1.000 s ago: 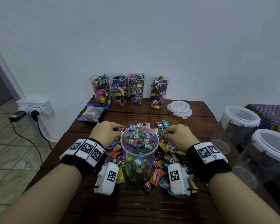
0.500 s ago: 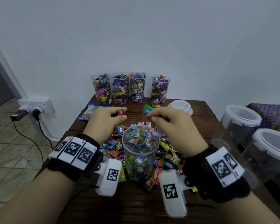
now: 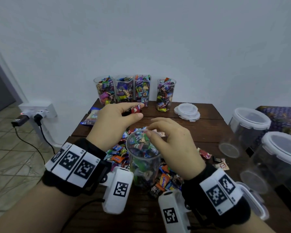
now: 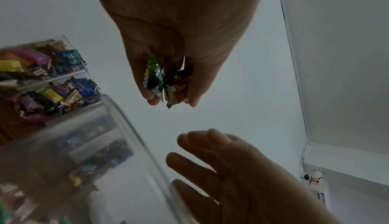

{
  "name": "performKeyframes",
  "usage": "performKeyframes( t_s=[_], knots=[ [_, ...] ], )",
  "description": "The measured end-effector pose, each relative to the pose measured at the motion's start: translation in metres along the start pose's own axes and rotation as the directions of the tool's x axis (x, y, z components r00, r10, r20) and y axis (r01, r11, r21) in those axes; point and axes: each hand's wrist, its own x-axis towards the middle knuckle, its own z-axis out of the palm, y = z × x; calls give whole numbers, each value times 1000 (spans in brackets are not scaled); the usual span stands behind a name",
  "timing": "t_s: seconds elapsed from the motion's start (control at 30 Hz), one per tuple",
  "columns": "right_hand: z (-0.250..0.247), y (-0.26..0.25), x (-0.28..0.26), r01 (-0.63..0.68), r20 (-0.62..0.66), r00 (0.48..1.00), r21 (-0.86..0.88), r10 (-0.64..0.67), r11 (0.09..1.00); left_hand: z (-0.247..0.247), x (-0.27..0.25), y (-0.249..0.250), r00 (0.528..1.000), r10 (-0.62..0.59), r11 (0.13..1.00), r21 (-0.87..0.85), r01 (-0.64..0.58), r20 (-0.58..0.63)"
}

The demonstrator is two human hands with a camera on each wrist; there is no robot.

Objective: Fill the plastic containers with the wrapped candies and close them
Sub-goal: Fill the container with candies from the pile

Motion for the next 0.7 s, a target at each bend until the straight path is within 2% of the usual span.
performKeyframes(
  t_s=[0.07, 0.1, 0.17, 0.23, 0.37, 0.5, 0.7],
  knots=[
    [0, 5, -9, -68, -68, 995, 97, 75, 993, 1, -2, 4, 1000, 14, 1000, -12, -14, 27],
    [0, 8, -15, -134, -35, 989, 154, 141, 979, 2, -4, 5, 999, 20, 1000, -19, -19, 43],
    [4, 16, -24, -299, 122, 953, 261, 276, 918, 2, -7, 10, 996, 26, 999, -23, -24, 82],
    [10, 21, -31, -380, 243, 919, 336, 311, 862, 5, -11, 12, 992, 17, 1000, -22, -14, 124],
    [22, 23, -35, -360, 313, 923, 501, 223, 787, 12, -17, 10, 982, -11, 1000, 22, 7, 191],
    [31, 28, -36, -306, 251, 947, 530, 198, 791, 15, -23, 6, 978, -39, 996, 83, 23, 203],
    [34, 33, -37, -261, 194, 964, 552, 182, 792, 14, -25, 5, 982, -37, 999, -11, 39, 183]
  ],
)
